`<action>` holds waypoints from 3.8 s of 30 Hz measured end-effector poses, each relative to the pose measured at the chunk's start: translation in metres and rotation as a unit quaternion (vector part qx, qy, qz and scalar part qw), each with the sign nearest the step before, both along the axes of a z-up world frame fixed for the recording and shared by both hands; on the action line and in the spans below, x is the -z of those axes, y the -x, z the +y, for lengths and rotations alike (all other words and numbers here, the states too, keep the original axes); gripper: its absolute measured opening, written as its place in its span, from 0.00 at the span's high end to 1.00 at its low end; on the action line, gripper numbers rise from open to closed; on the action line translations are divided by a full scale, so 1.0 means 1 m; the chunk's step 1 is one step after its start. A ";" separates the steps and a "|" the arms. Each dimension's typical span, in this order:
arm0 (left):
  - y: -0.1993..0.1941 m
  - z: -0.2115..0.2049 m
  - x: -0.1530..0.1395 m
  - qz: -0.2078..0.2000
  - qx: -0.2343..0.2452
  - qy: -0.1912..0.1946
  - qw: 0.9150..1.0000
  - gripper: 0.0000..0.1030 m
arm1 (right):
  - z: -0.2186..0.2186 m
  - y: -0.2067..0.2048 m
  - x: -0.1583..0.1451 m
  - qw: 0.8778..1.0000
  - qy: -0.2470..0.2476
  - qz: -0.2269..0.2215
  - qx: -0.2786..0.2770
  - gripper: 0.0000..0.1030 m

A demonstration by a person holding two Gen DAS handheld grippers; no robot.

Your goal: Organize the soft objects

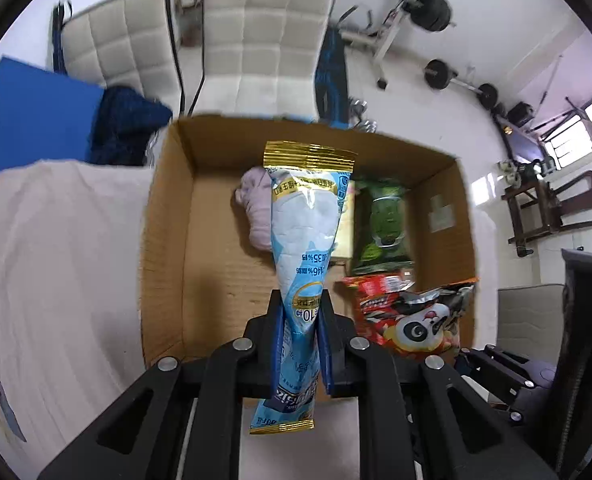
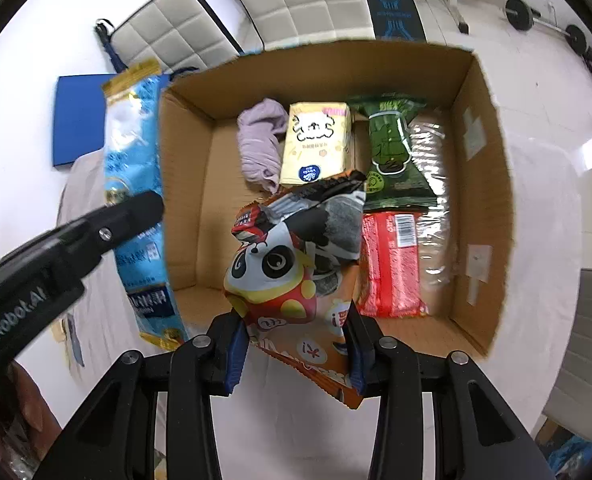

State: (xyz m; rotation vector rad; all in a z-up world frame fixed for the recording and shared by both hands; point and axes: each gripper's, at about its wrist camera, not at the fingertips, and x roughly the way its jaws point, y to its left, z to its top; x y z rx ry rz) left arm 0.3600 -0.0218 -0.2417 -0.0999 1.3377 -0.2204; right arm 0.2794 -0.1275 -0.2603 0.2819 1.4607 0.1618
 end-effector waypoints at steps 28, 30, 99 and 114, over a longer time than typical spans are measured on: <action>-0.040 0.018 0.085 0.083 -0.025 -0.067 0.994 0.79 | 0.011 -0.046 0.095 0.998 0.006 0.065 -0.001 0.37; -0.038 0.020 0.076 0.071 -0.025 -0.072 0.995 0.75 | 0.009 -0.046 0.091 0.998 0.012 0.063 0.000 0.35; 0.261 0.011 -0.239 -0.207 -0.071 -0.080 0.972 0.03 | -0.038 0.276 -0.266 0.967 0.127 -0.216 0.035 0.00; 0.241 0.013 -0.239 -0.239 -0.085 -0.092 0.963 0.00 | -0.048 0.243 -0.271 0.955 0.146 -0.251 0.057 0.00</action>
